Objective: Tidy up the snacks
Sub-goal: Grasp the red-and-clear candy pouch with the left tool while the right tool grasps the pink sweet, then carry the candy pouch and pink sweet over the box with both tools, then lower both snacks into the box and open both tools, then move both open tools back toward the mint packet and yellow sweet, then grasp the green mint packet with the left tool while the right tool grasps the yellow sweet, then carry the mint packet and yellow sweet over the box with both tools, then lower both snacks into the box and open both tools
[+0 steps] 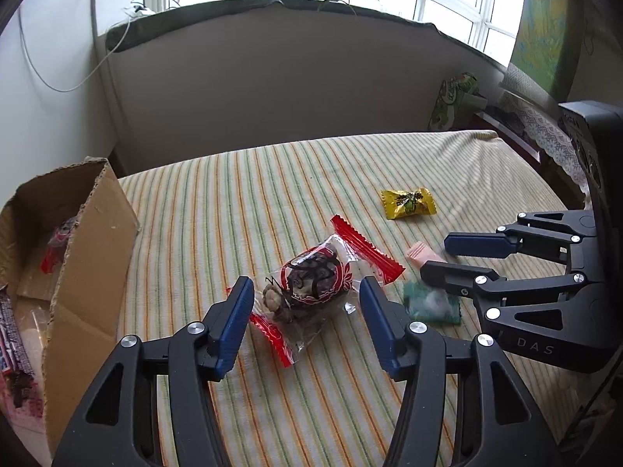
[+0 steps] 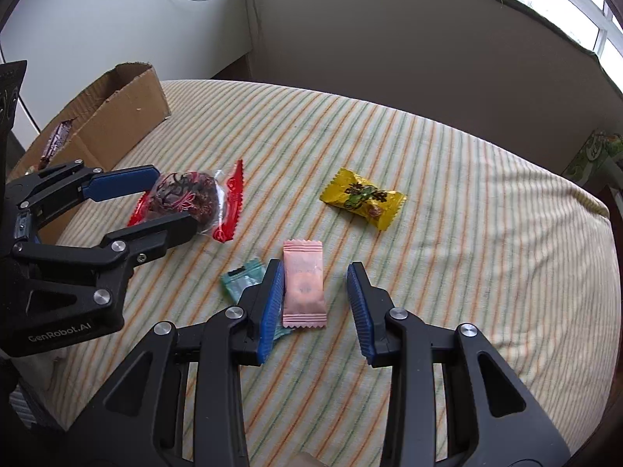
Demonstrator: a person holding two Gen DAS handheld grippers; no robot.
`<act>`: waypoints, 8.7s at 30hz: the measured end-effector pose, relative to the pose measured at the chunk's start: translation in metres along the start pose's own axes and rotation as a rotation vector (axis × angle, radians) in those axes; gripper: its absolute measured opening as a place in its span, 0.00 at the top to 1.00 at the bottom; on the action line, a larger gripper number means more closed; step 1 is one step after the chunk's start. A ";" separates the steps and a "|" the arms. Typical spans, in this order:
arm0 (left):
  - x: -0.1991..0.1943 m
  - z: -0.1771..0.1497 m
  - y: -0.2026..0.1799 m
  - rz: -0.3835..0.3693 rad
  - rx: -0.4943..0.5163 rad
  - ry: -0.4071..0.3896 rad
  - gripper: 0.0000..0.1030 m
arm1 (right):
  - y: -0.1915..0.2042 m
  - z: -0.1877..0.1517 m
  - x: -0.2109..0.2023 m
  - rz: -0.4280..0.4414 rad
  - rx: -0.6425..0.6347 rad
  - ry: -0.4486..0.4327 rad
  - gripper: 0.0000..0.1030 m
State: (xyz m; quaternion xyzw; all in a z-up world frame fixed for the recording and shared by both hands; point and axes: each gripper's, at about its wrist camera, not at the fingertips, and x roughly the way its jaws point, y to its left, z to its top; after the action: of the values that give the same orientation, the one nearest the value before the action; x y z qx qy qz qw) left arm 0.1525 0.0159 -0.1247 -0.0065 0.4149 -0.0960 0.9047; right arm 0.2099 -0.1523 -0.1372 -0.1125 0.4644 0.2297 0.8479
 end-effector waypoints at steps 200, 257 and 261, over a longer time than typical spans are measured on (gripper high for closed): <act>0.026 -0.005 -0.094 0.016 -0.041 0.058 0.81 | -0.049 0.031 0.014 0.136 -0.250 -0.022 0.89; -0.155 -0.050 0.128 0.331 -0.352 -0.191 0.72 | 0.209 0.114 -0.038 0.361 -0.297 -0.176 0.52; -0.157 -0.054 0.129 0.332 -0.361 -0.194 0.67 | 0.205 0.113 -0.044 0.361 -0.281 -0.194 0.40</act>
State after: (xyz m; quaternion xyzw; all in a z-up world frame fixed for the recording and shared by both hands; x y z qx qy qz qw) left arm 0.0336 0.1746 -0.0540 -0.1089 0.3322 0.1302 0.9278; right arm 0.1714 0.0587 -0.0342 -0.1220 0.3570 0.4493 0.8099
